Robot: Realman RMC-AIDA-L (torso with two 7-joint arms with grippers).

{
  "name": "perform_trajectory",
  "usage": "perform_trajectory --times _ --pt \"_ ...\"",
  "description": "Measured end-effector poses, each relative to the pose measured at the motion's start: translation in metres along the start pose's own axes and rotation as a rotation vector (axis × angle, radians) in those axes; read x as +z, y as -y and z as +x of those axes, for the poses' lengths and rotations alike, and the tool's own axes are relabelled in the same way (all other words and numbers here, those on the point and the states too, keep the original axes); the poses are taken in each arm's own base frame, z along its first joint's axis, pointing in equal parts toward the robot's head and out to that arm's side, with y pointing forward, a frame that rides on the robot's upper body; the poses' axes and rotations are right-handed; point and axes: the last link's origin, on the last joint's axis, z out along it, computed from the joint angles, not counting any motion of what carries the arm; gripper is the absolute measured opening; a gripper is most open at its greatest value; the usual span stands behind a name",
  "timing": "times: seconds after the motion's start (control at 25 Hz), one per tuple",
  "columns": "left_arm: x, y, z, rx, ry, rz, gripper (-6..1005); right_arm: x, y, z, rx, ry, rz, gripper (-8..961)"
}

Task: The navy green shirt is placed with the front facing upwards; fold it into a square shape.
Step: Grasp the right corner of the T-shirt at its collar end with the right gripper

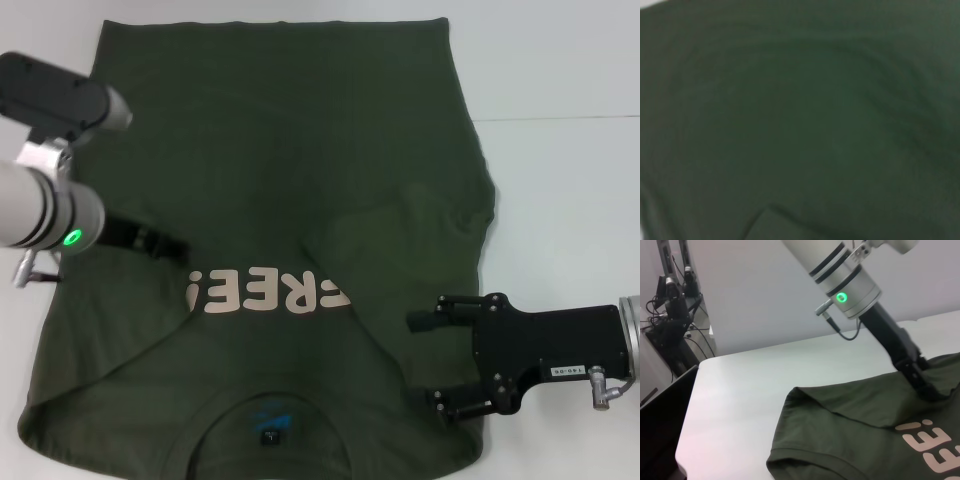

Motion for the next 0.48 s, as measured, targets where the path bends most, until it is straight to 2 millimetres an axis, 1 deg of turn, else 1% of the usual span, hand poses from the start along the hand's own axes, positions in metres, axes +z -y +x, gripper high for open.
perform_trajectory --times 0.12,0.28,0.4,0.48 --pt "0.0 -0.01 0.011 0.027 -0.022 -0.005 948 0.0 -0.001 0.001 0.003 0.0 0.001 912" --pt "-0.005 -0.015 0.026 0.009 -0.079 -0.001 948 -0.001 -0.001 0.002 0.004 0.001 0.004 912" --pt "-0.016 -0.013 0.037 -0.061 -0.146 -0.013 948 -0.003 -0.001 0.002 0.007 0.006 0.009 911" --pt "-0.026 -0.009 0.039 -0.118 -0.196 -0.043 943 -0.005 0.0 0.003 0.011 0.014 0.021 911"
